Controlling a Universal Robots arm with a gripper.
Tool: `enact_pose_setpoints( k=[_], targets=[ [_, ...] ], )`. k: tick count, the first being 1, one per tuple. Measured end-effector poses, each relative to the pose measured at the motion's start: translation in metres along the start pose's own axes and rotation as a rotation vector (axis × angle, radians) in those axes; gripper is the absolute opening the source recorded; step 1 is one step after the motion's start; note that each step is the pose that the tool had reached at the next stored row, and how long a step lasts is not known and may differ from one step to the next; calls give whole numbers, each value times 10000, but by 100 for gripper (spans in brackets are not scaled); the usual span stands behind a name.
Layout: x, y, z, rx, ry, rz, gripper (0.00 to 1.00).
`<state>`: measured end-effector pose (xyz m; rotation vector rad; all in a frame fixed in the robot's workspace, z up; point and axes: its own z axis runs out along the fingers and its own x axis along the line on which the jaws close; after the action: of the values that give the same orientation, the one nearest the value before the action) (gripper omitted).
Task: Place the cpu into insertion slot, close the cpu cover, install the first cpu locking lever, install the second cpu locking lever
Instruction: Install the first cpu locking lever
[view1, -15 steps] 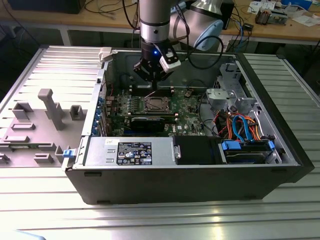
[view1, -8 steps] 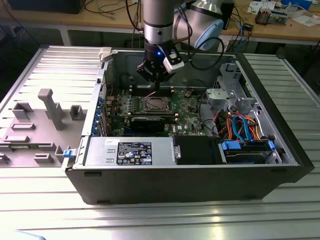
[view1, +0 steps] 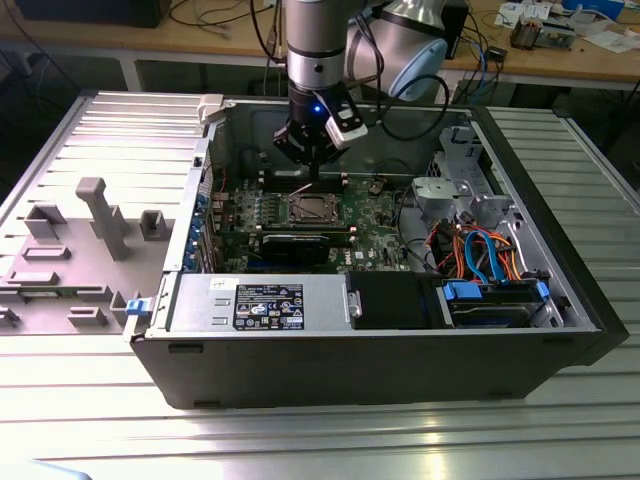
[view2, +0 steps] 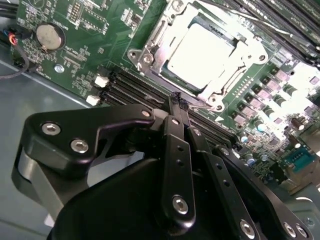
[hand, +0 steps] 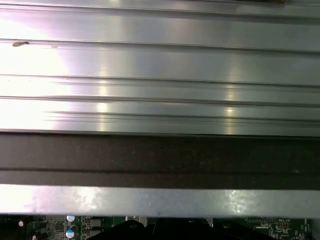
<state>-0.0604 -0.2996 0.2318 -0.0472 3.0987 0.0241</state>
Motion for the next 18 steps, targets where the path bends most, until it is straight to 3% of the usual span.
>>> enact_pose_setpoints(
  k=[7,18],
  targets=[
    [-23,6,30,-13,8,-359,11],
    [-126,20,107,-13,7,-391,11]
  ],
)
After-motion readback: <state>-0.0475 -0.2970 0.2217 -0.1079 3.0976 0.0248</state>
